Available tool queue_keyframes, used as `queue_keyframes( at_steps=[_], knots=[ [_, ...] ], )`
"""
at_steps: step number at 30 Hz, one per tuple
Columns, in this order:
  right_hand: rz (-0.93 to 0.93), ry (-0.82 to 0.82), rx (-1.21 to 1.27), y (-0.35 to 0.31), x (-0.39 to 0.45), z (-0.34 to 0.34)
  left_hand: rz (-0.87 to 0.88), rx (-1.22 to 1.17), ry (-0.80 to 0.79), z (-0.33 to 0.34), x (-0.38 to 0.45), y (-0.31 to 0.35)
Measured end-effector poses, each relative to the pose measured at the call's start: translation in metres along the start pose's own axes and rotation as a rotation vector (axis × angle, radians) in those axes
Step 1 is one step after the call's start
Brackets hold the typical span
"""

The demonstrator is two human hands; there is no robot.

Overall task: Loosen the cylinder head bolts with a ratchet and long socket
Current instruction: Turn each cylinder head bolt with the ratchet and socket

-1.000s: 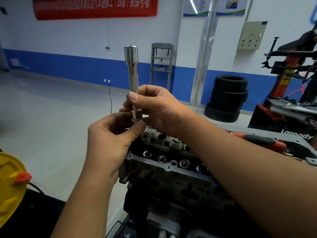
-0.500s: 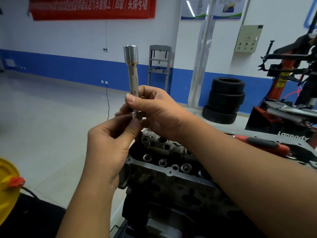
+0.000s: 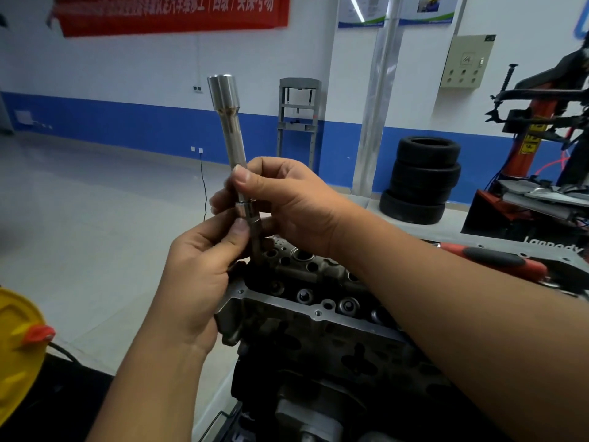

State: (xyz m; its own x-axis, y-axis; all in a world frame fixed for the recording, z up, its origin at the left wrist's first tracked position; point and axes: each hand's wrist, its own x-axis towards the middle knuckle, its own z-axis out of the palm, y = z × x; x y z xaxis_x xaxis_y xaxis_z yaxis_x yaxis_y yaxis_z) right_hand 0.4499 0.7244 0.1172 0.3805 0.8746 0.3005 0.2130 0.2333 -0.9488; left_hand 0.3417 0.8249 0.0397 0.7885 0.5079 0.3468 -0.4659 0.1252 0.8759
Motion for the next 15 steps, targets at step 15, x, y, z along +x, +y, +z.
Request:
queue_keyframes(
  at_steps=[15],
  knots=[
    [-0.015, 0.022, 0.008, -0.001, -0.003, -0.001, -0.094, -0.079, -0.043, -0.004, 0.006, 0.002]
  ],
)
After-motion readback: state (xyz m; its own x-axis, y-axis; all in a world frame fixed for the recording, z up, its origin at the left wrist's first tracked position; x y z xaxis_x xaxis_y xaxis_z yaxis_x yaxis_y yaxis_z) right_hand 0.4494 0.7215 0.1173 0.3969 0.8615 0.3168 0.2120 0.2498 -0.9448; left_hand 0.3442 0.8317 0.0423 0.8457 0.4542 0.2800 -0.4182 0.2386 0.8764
